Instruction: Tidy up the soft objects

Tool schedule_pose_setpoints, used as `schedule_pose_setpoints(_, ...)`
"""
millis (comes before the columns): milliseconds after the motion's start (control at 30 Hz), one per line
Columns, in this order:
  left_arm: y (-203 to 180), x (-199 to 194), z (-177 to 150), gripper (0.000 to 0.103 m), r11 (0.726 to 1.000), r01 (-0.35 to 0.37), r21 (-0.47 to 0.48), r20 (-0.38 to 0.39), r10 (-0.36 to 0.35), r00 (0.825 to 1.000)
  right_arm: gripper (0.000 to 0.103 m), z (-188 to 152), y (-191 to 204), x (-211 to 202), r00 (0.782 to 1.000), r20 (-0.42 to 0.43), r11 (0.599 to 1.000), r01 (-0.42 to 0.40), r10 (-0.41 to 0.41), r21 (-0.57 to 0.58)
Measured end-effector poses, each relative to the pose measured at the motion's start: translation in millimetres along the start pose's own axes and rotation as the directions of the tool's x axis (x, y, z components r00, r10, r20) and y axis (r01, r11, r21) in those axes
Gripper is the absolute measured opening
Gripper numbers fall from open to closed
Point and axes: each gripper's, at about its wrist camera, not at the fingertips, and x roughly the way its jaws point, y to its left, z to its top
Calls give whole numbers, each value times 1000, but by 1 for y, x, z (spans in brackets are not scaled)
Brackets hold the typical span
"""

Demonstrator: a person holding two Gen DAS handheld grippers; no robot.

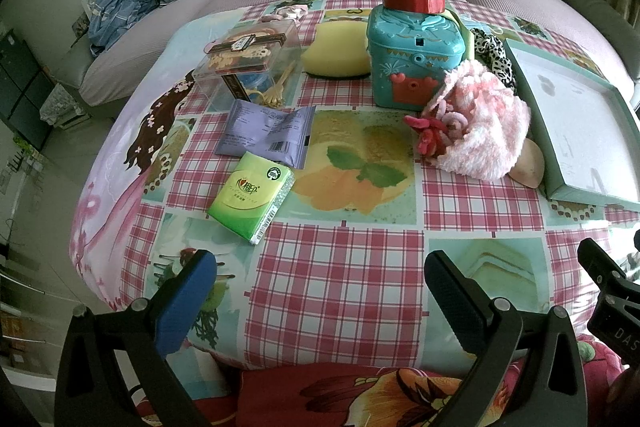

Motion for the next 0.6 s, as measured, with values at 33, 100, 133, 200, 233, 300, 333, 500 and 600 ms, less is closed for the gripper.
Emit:
schedule_pose_setpoints(33, 0, 0, 0, 103, 1000, 0, 0, 0, 0, 1000, 103, 0, 0, 0, 1000, 0, 1000, 0, 0, 0)
schedule_pose_setpoints(100, 0, 0, 0, 103, 1000, 0, 0, 0, 0, 1000, 103, 0, 0, 0, 1000, 0, 1000, 0, 0, 1)
schedule_pose_setpoints(133, 0, 0, 0, 103, 1000, 0, 0, 0, 0, 1000, 103, 0, 0, 0, 1000, 0, 1000, 0, 0, 0)
schedule_pose_setpoints(200, 0, 0, 0, 103, 1000, 0, 0, 0, 0, 1000, 103, 0, 0, 0, 1000, 0, 1000, 0, 0, 0)
schedule_pose_setpoints(233, 0, 0, 0, 103, 1000, -1, 0, 0, 1, 1000, 103, 0, 0, 0, 1000, 0, 1000, 0, 0, 0)
schedule_pose_setpoints(300, 0, 0, 0, 103, 1000, 0, 0, 0, 0, 1000, 103, 0, 0, 0, 1000, 0, 1000, 0, 0, 0)
schedule_pose_setpoints(333, 0, 0, 0, 103, 1000, 0, 0, 0, 0, 1000, 103, 0, 0, 0, 1000, 0, 1000, 0, 0, 0)
schedule_pose_setpoints(500, 0, 0, 0, 103, 1000, 0, -2, -2, 0, 1000, 103, 0, 0, 1, 1000, -1, 1000, 0, 0, 0)
schedule_pose_setpoints(600, 1, -1, -1, 103, 1000, 3, -1, 0, -3, 1000, 103, 1, 1, 0, 1000, 0, 1000, 1, -1, 0)
